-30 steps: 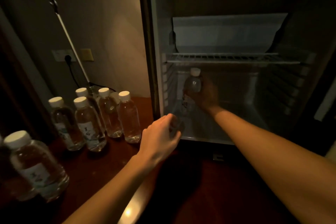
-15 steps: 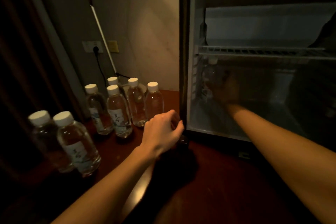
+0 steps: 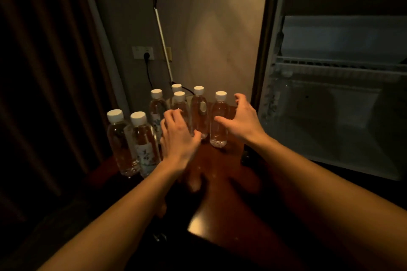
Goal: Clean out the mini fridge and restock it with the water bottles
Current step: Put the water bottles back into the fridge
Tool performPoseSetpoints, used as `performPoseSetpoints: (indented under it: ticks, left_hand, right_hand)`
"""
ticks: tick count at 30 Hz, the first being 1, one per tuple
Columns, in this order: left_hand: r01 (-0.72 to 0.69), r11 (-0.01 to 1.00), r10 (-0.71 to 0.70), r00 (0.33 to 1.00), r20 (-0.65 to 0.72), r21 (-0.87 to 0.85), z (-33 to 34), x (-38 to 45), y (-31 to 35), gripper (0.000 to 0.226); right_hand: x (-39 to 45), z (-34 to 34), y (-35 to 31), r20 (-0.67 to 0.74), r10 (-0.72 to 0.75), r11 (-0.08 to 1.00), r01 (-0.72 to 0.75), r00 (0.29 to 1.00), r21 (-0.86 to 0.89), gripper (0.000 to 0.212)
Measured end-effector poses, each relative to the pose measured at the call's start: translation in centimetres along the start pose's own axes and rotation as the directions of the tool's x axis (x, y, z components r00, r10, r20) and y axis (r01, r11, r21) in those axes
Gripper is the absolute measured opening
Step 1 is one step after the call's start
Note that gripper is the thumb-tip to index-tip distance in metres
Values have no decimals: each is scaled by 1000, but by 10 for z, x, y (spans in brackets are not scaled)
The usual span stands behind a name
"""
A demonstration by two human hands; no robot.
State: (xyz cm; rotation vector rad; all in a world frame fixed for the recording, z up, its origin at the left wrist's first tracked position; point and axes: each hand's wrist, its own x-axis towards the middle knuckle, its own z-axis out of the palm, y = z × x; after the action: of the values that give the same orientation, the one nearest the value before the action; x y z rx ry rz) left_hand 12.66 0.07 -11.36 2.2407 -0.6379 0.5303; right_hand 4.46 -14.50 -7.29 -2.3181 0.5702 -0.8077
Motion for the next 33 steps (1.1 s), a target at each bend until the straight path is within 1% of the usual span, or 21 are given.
performPoseSetpoints:
  ticks: [2,4,6,8,10,11,13,15,17,20,23,26,29,33]
  left_hand:
    - [54,999,-54,998,17,4,2,8,-5,74]
    - [134,991,-132,988,76,-23,6,19,-7,90]
    - [208,977,-199,971,136,-56,13,31,-7,100]
    - [263,961,-247,955,163,-86,21,41,-6,104]
    - [290,954,-276,949,151,-80,30,48,-6,102]
    - [294,953,-283,951,125,-75,33,51,-6,97]
    - [291,952,-288,956,51,-92,38,56,-9,83]
    - [293,946,-294,956,17,-138,42,57,-9,70]
    - [289,935,-291,956,20,-205,42,53,-7,66]
    - [236,935,-242,970,12,-264,38,41,-3,59]
    - [219,929,-227,974,8,-298,26,27,2,60]
    - [203,918,-212,977,10,-340,11,11,10,60]
    - [152,922,-159,987,11,-357,-3,-6,21,62]
    - [56,924,-51,998,24,-379,-8,-27,43,66]
  right_hand:
    - [13,13,1,48,72,997,-74,996,28,102]
    - [27,25,4,74,110,991,-115,991,61,108]
    - [40,37,10,56,109,989,-114,992,98,100]
    - [46,47,17,10,89,987,-90,996,135,82]
    - [47,53,25,-42,63,985,-55,997,165,70]
    - [46,54,29,-69,40,986,-28,997,163,67]
    - [42,51,33,-106,-5,987,22,994,157,63]
    - [37,45,33,-124,-42,986,61,991,156,62]
    - [29,39,30,-132,-58,985,78,990,156,63]
    - [14,29,24,-122,-79,983,98,989,153,68]
    - [-4,12,18,-131,-117,979,136,984,148,70]
    - [-26,-12,15,-183,-140,981,161,973,107,66]
    - [-46,-39,21,-242,-130,987,149,962,60,61]
    - [-61,-76,42,-288,-81,995,95,954,35,68]
